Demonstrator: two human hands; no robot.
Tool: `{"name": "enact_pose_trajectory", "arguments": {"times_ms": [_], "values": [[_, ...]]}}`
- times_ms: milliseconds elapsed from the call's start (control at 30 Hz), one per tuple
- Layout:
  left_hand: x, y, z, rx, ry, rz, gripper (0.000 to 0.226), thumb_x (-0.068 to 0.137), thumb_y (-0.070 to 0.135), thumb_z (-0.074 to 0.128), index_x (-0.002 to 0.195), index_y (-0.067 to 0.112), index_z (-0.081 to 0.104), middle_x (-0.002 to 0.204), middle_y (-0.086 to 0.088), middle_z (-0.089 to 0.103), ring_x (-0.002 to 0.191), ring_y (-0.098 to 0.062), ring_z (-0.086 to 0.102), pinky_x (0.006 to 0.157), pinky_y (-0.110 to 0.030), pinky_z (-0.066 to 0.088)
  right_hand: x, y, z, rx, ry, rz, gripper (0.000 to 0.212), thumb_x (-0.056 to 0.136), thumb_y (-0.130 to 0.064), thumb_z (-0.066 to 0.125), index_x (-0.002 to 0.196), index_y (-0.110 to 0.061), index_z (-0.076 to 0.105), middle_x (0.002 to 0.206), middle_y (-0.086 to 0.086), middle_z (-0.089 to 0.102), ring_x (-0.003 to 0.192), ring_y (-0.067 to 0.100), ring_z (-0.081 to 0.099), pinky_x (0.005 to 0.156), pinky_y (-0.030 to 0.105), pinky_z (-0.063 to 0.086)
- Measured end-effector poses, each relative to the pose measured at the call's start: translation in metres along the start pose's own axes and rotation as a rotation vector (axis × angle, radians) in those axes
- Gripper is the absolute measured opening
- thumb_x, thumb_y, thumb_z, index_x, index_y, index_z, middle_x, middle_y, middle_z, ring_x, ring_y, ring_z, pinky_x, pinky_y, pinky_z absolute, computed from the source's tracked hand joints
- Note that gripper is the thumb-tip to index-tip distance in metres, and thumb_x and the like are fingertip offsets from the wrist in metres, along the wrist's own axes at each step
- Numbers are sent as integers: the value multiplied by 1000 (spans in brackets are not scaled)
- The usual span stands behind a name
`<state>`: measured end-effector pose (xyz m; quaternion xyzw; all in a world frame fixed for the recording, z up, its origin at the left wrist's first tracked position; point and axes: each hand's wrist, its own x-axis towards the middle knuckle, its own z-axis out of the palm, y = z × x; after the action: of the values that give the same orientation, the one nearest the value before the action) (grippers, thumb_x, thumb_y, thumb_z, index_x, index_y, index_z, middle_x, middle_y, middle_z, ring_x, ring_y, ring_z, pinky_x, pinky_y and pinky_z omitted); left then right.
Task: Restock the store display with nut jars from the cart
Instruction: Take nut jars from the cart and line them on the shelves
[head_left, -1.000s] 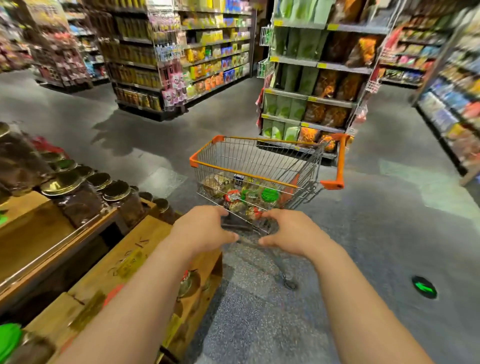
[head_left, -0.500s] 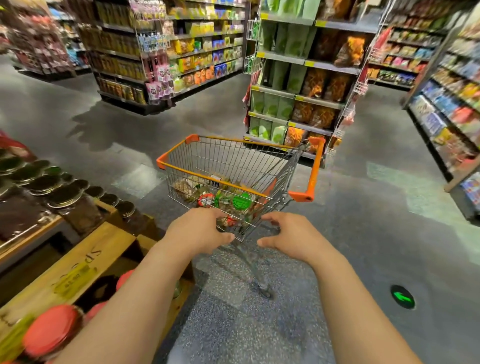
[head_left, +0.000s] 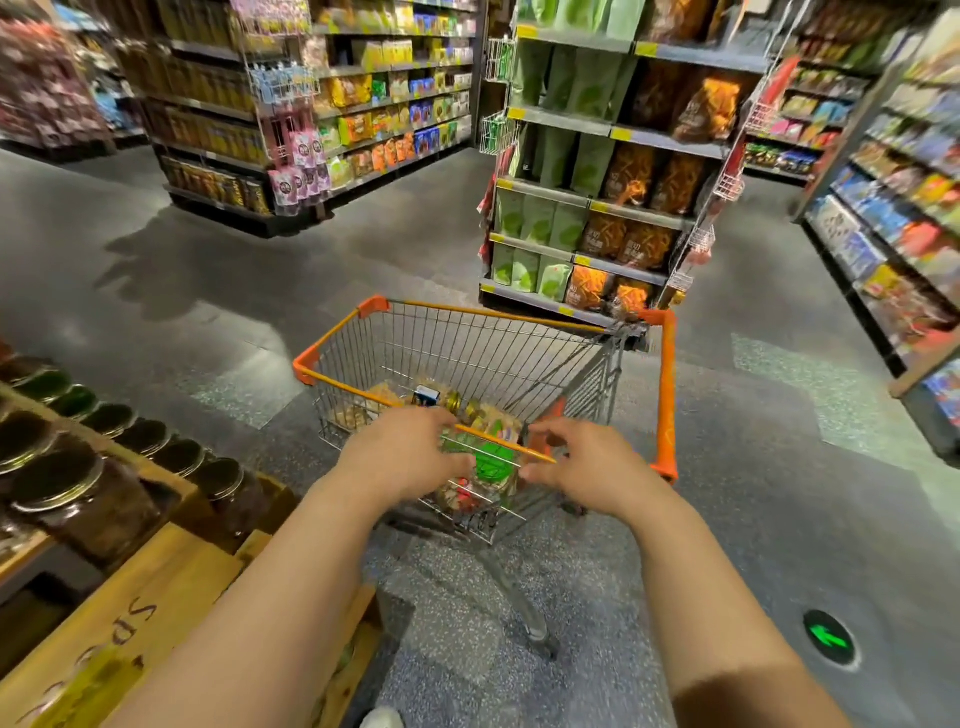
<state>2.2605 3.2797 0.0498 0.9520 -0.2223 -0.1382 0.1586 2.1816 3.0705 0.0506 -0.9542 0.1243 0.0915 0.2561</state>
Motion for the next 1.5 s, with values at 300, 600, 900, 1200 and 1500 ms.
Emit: {"name": "enact_pose_trajectory", "arguments": {"times_ms": [300,600,900,1200,1500], "values": [[108,-49,-35,-3,-3,3,60,85,64,68,138,39,56,130,-1,68,117,-24,63,93,-38,54,107,-20,-4,120,61,44,59,87,-45,77,141,-28,57,138,2,62,124,19,59,103,30,46],[206,-55,15,-80,-113,-60,73,85,63,68,148,31,50,144,-2,59,130,-25,56,103,-40,50,198,27,-8,151,-50,66,54,89,-46,73,139,-30,59,139,-2,61,114,17,66,88,24,48],[303,-43,85,-116,-321,-251,93,79,67,73,156,29,37,144,-9,58,131,-28,56,97,-33,49,336,108,29,121,-369,187,55,95,-42,68,145,-23,55,146,7,56,126,23,58,95,26,43],[374,-33,180,-124,-649,-381,104,74,71,75,155,20,33,143,-7,56,127,-28,56,101,-40,51,425,176,107,285,-613,371,49,93,-34,73,138,-19,60,143,5,57,109,19,66,82,23,48],[406,-30,254,-121,-824,-446,104,73,54,85,154,22,27,138,-8,57,125,-28,58,101,-42,53,440,207,162,175,-661,422,34,98,-32,62,125,-12,67,123,10,70,114,30,66,96,37,53]]}}
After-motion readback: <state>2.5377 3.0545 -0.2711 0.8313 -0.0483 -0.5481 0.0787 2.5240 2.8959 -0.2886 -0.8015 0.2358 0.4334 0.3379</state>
